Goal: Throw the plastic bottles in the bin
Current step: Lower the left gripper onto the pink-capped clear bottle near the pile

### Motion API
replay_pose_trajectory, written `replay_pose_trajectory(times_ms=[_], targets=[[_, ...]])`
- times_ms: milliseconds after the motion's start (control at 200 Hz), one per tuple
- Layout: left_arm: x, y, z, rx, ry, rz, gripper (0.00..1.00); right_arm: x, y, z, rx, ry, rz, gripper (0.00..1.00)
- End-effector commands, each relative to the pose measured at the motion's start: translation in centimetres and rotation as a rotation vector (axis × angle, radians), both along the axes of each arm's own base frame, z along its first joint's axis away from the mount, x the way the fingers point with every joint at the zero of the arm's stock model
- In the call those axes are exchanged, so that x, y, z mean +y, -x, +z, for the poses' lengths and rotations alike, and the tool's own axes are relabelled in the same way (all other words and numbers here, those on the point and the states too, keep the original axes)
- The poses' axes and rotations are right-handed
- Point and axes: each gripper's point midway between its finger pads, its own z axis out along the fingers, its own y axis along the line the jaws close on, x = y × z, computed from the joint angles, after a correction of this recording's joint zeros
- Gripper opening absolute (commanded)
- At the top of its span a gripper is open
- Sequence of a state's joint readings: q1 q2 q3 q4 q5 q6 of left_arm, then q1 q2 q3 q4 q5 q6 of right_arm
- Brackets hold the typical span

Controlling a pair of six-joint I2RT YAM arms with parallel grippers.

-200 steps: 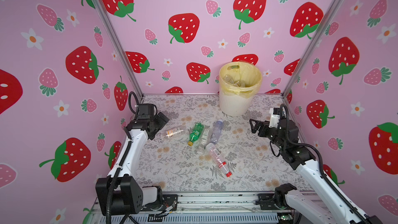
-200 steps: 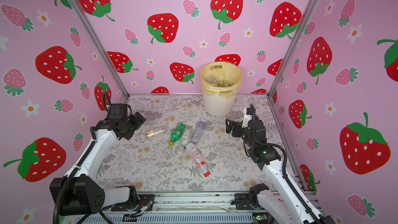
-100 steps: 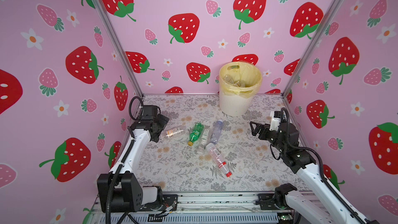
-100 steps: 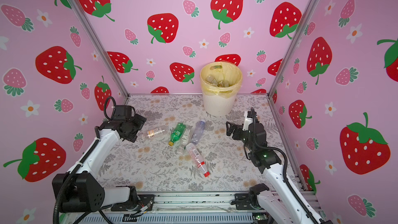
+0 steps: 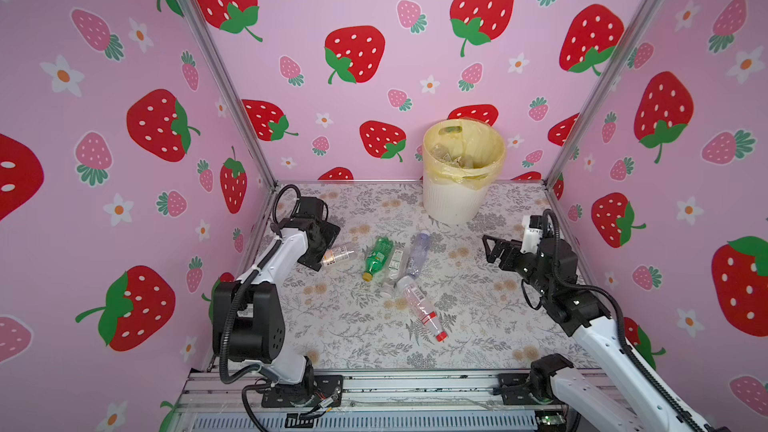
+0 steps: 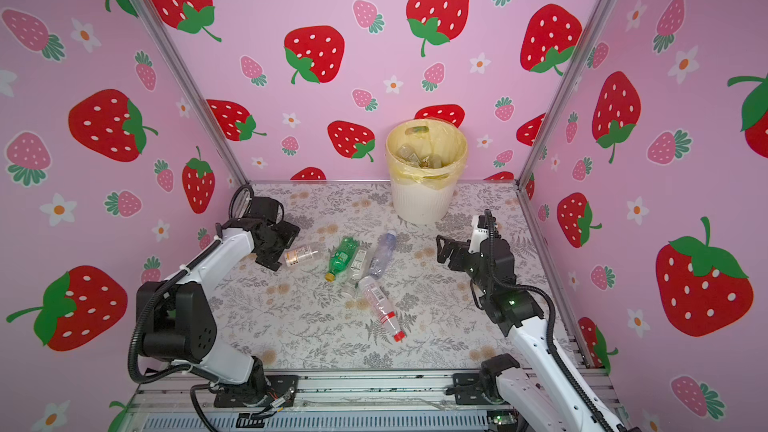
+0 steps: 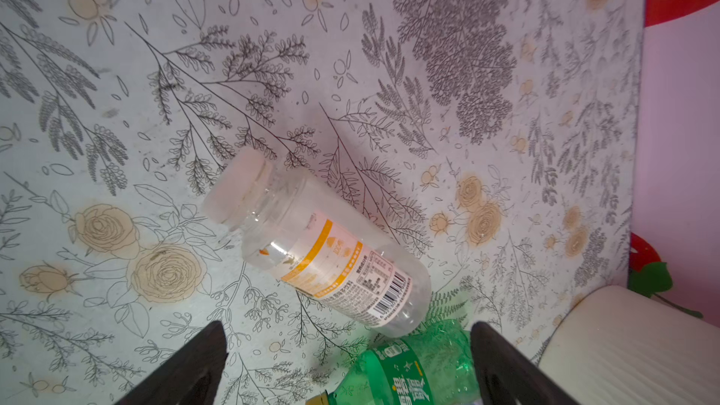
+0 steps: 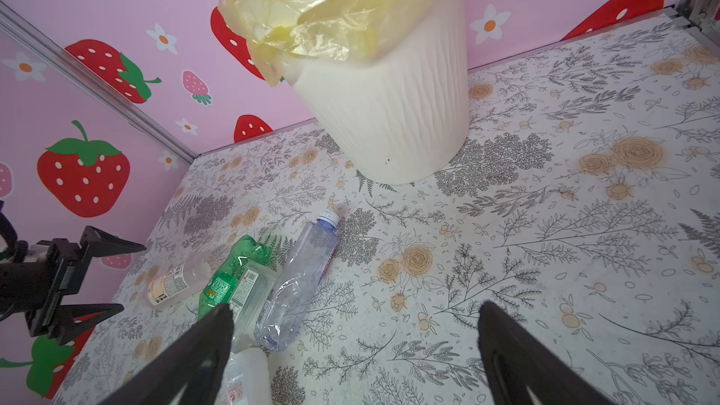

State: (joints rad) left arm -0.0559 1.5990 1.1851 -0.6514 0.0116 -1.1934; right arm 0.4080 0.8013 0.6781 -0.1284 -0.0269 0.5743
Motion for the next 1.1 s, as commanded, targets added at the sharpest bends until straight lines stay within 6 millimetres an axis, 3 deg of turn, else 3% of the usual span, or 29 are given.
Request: replay_pose_trajectory(times_ms=[0,365,475,835,1096], targets=[[-0.6,-0.8,0.2,-0.002,0.024,0.035,0.99,-0.2,0.2,-0.2,0.004,-0.010,-0.012,0.99],[-1.2,-1.0,-3.0,0.072,0.060,0.063,1.00,-0.3,0.3,-0.7,0.022,0.002,-0.014,0.99],[-0.9,-0.6,-4.0,0.088,0.038,0.071,0.90,-0.3,0.3,-0.8,0.028,0.001,-0.014,0.99],[0.0,-0.2,-5.1,0.130,-0.011,0.081,0.90,-0.3,0.4,-1.0,0.042,0.012,-0.010,0.99],[0.0,1.0,-7.3,0.198,0.005,0.084,0.90,-0.7,0.6,-1.0,0.046,0.018,-0.027,0.99]])
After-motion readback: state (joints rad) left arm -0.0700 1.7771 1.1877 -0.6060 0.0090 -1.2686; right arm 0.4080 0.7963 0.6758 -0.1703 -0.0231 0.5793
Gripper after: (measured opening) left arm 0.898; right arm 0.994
